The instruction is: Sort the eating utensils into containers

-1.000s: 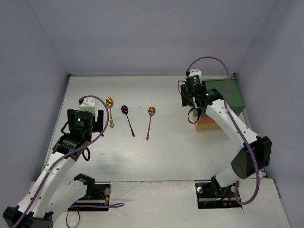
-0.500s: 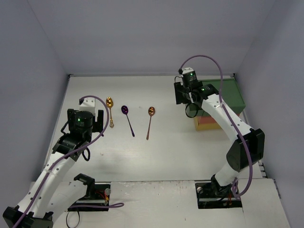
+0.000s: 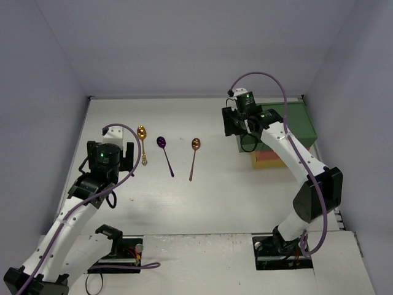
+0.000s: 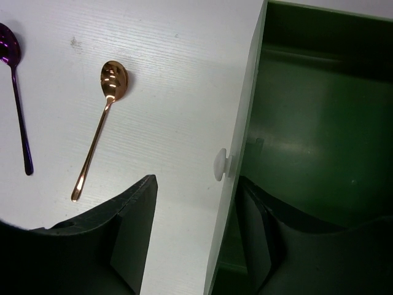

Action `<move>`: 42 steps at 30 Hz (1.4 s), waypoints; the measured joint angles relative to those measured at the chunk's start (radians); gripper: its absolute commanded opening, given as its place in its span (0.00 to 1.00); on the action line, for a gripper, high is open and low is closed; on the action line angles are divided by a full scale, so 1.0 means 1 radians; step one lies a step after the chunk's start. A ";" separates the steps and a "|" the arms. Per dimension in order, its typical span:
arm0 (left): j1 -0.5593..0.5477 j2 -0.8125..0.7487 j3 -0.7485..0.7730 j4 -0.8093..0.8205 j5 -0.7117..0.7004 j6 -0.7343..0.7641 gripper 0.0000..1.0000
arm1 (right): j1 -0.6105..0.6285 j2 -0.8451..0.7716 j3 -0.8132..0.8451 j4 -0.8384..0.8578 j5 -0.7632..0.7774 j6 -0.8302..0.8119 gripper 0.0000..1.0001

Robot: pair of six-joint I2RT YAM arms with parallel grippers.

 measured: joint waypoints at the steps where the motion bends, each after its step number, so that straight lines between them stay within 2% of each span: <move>1: 0.000 0.000 0.000 0.000 0.000 0.000 0.87 | 0.000 -0.002 0.001 0.000 0.000 0.000 0.53; 11: 0.000 0.000 0.000 0.000 0.000 0.000 0.87 | 0.027 -0.068 0.113 -0.003 0.069 0.000 0.59; 20: 0.000 -0.025 0.000 0.000 -0.012 -0.001 0.87 | 0.238 -0.070 0.190 0.007 0.172 0.055 0.48; 22: 0.000 -0.048 -0.003 0.005 -0.025 -0.001 0.87 | 0.270 -0.036 0.189 0.009 0.202 0.098 0.41; 24: 0.000 -0.074 -0.008 0.012 -0.036 -0.001 0.87 | 0.299 0.009 0.181 0.016 0.240 0.153 0.38; 34: 0.000 -0.089 -0.014 0.018 -0.050 -0.001 0.87 | 0.390 0.242 0.037 0.078 0.320 0.416 0.38; 42: 0.000 -0.087 -0.015 0.018 -0.049 -0.001 0.87 | 0.387 0.376 0.029 0.149 0.323 0.527 0.32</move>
